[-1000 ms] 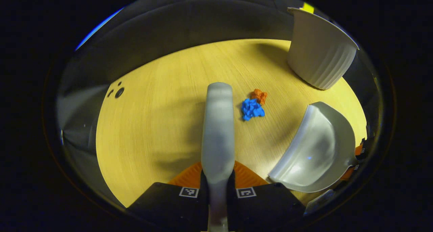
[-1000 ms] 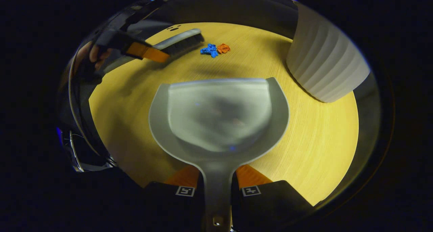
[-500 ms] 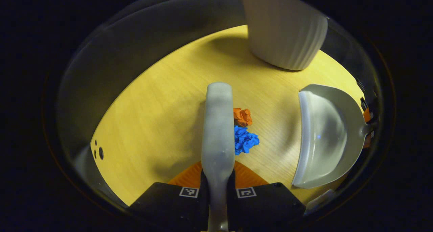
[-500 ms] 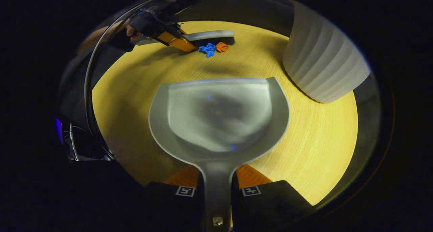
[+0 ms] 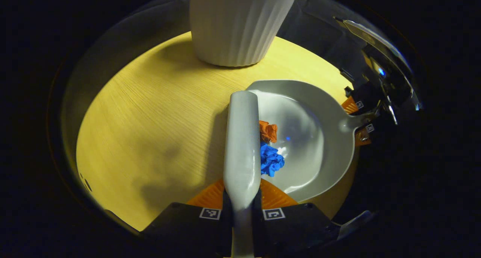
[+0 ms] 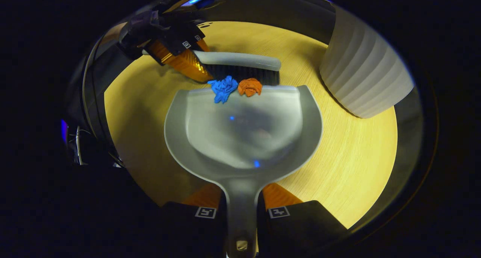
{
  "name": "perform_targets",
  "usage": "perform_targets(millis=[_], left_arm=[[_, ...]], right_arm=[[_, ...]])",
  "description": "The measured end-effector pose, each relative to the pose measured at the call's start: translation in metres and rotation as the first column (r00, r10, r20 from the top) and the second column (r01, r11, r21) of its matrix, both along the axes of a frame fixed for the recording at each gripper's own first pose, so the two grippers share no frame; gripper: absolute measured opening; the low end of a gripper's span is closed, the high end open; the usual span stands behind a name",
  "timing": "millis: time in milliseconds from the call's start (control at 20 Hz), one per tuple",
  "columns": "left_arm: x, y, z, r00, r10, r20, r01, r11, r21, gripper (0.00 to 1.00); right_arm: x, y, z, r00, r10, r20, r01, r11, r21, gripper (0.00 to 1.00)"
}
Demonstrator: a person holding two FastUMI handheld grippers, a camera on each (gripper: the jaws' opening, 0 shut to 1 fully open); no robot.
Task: Pick up the small broom and dustpan from the desktop, sweep the trash into the dustpan with the broom, and then empty the trash into the garbage bin.
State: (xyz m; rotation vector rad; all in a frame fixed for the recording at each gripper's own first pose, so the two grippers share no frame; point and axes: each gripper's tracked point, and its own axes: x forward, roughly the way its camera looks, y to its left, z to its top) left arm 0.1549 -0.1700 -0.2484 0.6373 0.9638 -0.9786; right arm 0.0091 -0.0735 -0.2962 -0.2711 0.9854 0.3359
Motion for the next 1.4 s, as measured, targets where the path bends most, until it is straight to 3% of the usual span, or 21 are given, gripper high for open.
perform_targets(millis=[50, 200, 350, 550, 800, 900, 950, 1200, 1350, 1400], left_arm=[[-0.006, 0.000, 0.001, 0.999, 0.028, -0.027, -0.029, 0.999, -0.021, 0.26], [-0.031, -0.005, 0.003, 0.994, 0.086, -0.074, -0.091, 0.994, -0.067, 0.24], [-0.034, 0.004, 0.012, 0.989, 0.144, 0.030, -0.142, 0.988, -0.066, 0.26], [-0.052, 0.026, 0.035, 0.963, 0.244, 0.116, -0.230, 0.966, -0.122, 0.26], [-0.068, 0.087, 0.036, 0.891, 0.441, 0.109, -0.411, 0.885, -0.220, 0.26], [-0.069, 0.116, 0.018, 0.853, 0.513, 0.092, -0.480, 0.842, -0.248, 0.26], [-0.070, 0.129, 0.003, 0.834, 0.545, 0.089, -0.510, 0.821, -0.255, 0.26], [-0.072, 0.172, -0.084, 0.756, 0.646, 0.107, -0.610, 0.754, -0.245, 0.26], [-0.085, 0.181, -0.097, 0.732, 0.679, 0.059, -0.647, 0.719, -0.255, 0.28], [-0.089, 0.183, -0.103, 0.728, 0.684, 0.048, -0.653, 0.713, -0.255, 0.28]], right_arm=[[0.002, -0.001, 0.000, 1.000, -0.001, 0.004, 0.001, 1.000, -0.001, 0.39], [0.005, 0.001, 0.002, 1.000, -0.021, 0.015, 0.021, 1.000, 0.005, 0.35], [0.007, 0.003, 0.007, 0.999, -0.035, 0.022, 0.035, 0.999, 0.008, 0.35], [0.008, 0.003, 0.005, 0.997, -0.068, 0.046, 0.067, 0.998, 0.017, 0.35], [0.000, -0.002, 0.015, 0.990, -0.127, 0.065, 0.125, 0.992, 0.031, 0.35], [-0.008, -0.010, 0.025, 0.988, -0.144, 0.064, 0.141, 0.989, 0.043, 0.39], [-0.011, -0.014, 0.033, 0.985, -0.154, 0.071, 0.151, 0.987, 0.045, 0.35], [-0.039, -0.032, 0.086, 0.963, -0.247, 0.107, 0.238, 0.967, 0.085, 0.35], [-0.051, -0.056, 0.127, 0.947, -0.283, 0.154, 0.275, 0.959, 0.071, 0.31], [-0.053, -0.064, 0.141, 0.939, -0.301, 0.170, 0.292, 0.954, 0.075, 0.35]])
